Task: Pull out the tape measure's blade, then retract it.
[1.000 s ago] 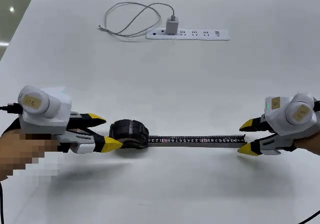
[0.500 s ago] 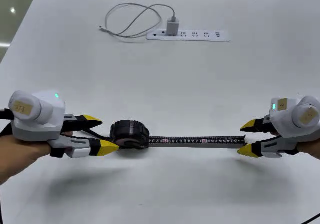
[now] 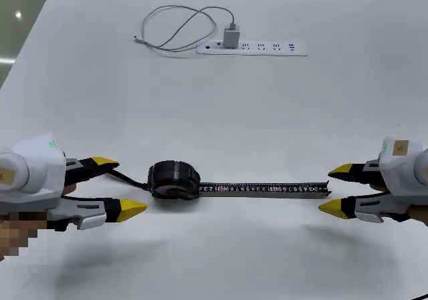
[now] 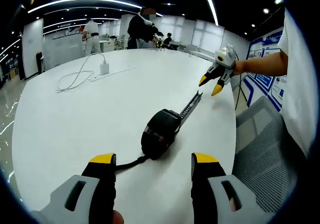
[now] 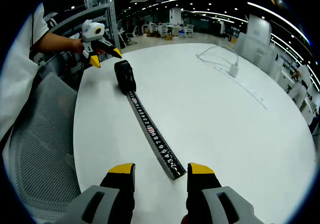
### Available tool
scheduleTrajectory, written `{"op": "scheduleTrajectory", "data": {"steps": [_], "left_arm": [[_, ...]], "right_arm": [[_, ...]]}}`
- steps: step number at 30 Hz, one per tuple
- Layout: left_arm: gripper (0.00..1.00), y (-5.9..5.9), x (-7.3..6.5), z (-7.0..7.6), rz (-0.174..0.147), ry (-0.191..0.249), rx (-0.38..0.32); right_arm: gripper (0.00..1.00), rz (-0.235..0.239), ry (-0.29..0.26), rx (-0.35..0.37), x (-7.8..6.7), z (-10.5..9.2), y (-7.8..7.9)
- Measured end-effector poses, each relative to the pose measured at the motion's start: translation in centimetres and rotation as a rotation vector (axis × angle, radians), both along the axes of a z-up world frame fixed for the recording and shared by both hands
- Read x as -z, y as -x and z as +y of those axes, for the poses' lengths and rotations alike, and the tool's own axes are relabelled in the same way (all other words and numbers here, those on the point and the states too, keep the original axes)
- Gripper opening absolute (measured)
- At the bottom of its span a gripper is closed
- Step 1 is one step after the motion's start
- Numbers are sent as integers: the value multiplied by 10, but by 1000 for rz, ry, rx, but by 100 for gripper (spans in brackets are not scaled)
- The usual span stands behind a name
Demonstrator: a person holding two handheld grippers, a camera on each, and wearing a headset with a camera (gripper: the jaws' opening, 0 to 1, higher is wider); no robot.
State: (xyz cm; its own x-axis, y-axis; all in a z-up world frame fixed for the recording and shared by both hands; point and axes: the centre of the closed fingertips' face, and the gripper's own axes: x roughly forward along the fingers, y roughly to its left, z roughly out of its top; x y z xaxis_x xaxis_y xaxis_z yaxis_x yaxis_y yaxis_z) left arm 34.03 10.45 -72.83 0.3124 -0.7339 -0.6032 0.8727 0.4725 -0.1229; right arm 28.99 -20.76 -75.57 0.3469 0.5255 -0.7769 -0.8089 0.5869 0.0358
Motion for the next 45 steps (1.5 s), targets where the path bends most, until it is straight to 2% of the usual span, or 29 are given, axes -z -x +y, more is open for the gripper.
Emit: {"op": "scheduleTrajectory", "data": {"steps": [2, 6, 11, 19, 27, 32, 34, 36, 40, 45], "left_arm": [[58, 4, -2, 1, 2, 1, -2], [61, 11, -4, 4, -18, -18, 7], [65, 14, -8, 8, -27, -15, -6], [68, 24, -12, 16, -24, -2, -31], [72, 35, -10, 27, -10, 4, -78], [75, 38, -11, 31, -19, 8, -110], [75, 39, -12, 30, -44, 1, -115], [75, 40, -12, 29, -37, 14, -124], [77, 42, -11, 27, -47, 18, -145], [79, 43, -5, 30, -27, 35, -196]], "right_arm": [[39, -4, -4, 7, -2, 2, 3], [40, -15, -18, 27, -7, 3, 6], [42, -29, -33, 58, -14, 4, 9], [48, -58, -74, 113, -25, 5, 18], [55, -72, -84, 142, -29, 3, 29], [60, -85, -92, 155, -32, 5, 36], [62, -90, -106, 162, -33, 7, 38], [64, -94, -115, 171, -33, 9, 41], [68, -96, -123, 174, -31, 12, 44], [73, -90, -133, 177, -29, 14, 46]]}}
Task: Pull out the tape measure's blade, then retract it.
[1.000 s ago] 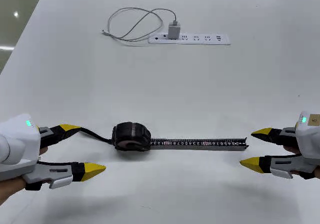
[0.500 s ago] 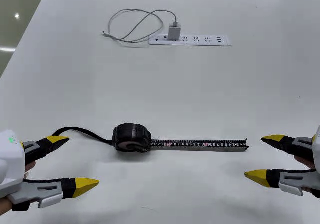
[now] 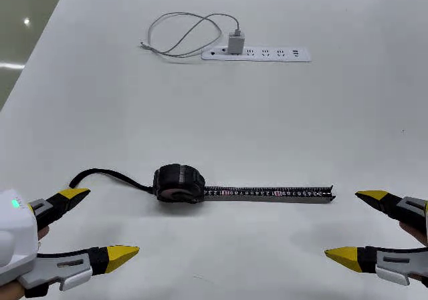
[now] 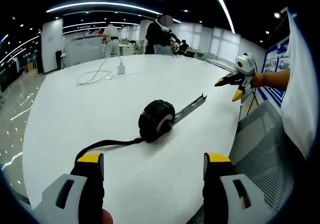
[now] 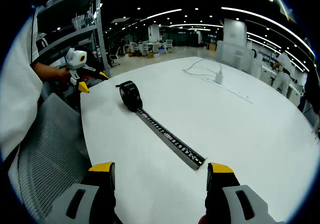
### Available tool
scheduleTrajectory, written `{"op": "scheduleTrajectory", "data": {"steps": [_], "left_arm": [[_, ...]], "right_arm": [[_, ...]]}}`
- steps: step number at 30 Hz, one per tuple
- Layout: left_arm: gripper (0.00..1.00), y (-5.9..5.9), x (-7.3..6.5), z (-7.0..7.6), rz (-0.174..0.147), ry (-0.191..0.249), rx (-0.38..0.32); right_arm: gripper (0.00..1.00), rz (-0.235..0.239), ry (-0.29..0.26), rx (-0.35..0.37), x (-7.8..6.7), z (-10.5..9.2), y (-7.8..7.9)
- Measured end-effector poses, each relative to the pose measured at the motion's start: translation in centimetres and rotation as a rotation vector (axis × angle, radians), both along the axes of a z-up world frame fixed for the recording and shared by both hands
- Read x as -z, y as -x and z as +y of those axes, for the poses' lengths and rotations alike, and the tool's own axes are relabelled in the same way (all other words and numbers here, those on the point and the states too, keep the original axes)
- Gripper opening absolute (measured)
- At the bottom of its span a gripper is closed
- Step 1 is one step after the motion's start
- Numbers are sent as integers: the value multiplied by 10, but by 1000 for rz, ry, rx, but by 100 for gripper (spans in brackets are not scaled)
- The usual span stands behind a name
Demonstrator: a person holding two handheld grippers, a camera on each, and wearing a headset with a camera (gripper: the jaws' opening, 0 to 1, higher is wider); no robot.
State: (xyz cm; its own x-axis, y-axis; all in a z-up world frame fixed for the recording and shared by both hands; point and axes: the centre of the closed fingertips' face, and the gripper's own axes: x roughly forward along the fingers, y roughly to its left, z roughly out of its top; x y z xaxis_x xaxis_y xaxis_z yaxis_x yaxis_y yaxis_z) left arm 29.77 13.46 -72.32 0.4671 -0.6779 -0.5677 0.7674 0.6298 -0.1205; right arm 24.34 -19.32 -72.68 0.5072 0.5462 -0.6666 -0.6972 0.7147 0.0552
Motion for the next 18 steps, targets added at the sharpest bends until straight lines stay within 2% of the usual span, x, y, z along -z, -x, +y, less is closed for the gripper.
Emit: {"op": "scheduleTrajectory", "data": {"steps": [1, 3, 13, 18], "left_arm": [[79, 1, 0, 0, 5, 7, -4], [81, 1, 0, 0, -10, 3, -8], [91, 5, 2, -1, -27, 2, -25], [95, 8, 1, 0, -37, 11, -40]], "right_arm": [[73, 3, -3, 1, 0, 0, 1], [76, 3, -6, 4, 1, 1, 2], [86, 11, -8, 3, 3, 2, 10], [91, 1, -11, -2, 3, 3, 12]]}}
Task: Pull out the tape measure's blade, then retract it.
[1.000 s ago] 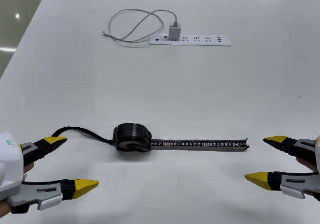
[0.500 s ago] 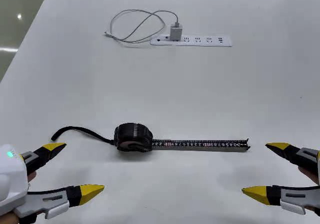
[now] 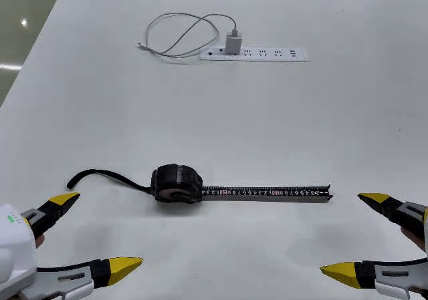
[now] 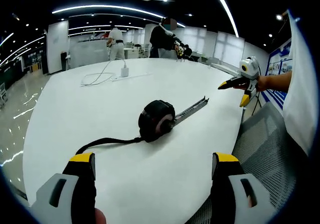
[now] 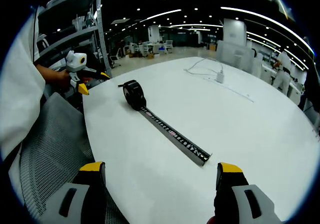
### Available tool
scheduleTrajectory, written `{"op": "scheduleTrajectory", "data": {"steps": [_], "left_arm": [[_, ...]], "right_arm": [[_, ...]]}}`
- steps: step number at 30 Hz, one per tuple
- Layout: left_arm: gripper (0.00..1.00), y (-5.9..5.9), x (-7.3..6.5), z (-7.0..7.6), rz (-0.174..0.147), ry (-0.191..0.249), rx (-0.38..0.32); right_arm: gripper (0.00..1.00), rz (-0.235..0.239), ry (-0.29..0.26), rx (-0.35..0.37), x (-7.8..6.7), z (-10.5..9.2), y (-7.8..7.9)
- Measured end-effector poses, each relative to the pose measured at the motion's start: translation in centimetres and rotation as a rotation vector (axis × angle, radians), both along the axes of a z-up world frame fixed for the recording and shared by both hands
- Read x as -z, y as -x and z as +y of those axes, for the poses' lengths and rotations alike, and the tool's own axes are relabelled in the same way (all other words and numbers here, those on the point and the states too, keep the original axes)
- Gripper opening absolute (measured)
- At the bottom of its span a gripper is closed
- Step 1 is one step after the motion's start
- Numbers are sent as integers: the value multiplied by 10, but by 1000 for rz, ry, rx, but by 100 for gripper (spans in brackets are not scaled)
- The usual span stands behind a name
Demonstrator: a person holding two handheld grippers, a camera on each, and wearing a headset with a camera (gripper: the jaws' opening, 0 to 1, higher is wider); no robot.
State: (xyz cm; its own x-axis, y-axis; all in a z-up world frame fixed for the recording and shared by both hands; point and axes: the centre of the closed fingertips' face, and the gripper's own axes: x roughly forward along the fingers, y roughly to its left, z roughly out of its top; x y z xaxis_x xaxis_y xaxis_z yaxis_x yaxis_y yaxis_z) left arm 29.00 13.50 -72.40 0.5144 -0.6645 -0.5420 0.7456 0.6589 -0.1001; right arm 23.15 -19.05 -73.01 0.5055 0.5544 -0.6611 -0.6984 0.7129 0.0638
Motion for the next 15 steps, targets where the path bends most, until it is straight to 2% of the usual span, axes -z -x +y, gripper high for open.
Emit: {"op": "scheduleTrajectory", "data": {"steps": [7, 15], "left_arm": [[99, 9, 1, 0, -2, 1, 3], [99, 16, 4, -1, 5, -27, 46]], "right_arm": [[99, 1, -5, -3, 2, 0, 5], [99, 12, 3, -14, 7, 3, 11]]}}
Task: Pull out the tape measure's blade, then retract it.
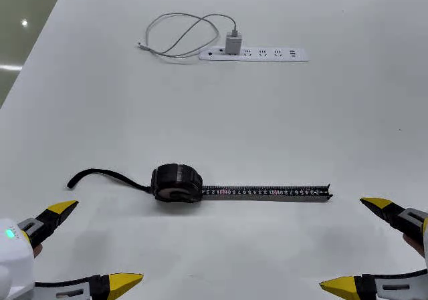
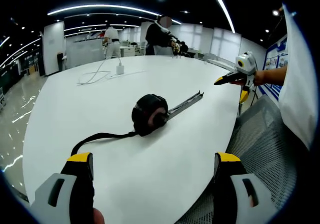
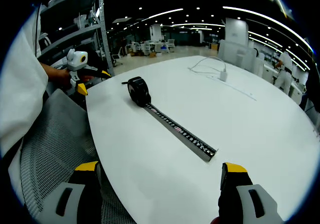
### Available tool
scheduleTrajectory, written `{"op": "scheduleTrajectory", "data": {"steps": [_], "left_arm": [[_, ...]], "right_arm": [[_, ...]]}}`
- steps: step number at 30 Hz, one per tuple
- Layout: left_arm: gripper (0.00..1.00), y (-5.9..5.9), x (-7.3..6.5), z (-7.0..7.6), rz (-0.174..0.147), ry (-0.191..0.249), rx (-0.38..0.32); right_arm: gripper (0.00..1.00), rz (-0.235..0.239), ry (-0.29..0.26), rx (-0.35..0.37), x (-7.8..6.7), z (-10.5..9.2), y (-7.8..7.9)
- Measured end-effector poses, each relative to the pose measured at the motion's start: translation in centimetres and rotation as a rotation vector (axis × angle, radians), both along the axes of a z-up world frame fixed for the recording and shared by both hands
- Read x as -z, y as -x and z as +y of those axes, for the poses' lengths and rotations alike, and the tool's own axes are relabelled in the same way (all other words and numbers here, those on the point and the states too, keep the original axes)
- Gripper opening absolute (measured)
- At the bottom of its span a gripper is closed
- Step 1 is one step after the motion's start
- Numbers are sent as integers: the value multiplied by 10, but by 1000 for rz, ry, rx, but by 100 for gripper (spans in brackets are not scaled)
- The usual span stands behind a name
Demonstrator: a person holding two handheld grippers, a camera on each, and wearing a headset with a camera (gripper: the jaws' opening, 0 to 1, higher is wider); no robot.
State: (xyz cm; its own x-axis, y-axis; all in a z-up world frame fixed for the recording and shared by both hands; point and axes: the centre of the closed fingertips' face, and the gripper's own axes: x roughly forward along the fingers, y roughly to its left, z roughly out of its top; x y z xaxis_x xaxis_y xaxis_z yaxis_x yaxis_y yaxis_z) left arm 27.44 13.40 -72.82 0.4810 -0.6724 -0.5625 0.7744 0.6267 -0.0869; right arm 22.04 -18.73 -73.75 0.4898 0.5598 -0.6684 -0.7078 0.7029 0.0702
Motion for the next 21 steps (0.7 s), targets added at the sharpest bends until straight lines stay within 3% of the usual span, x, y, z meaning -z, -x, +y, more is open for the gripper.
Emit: {"op": "scheduleTrajectory", "data": {"steps": [21], "left_arm": [[99, 1, 1, -2, 29, 20, -6]], "right_arm": [[99, 2, 1, 2, -2, 2, 0]]}}
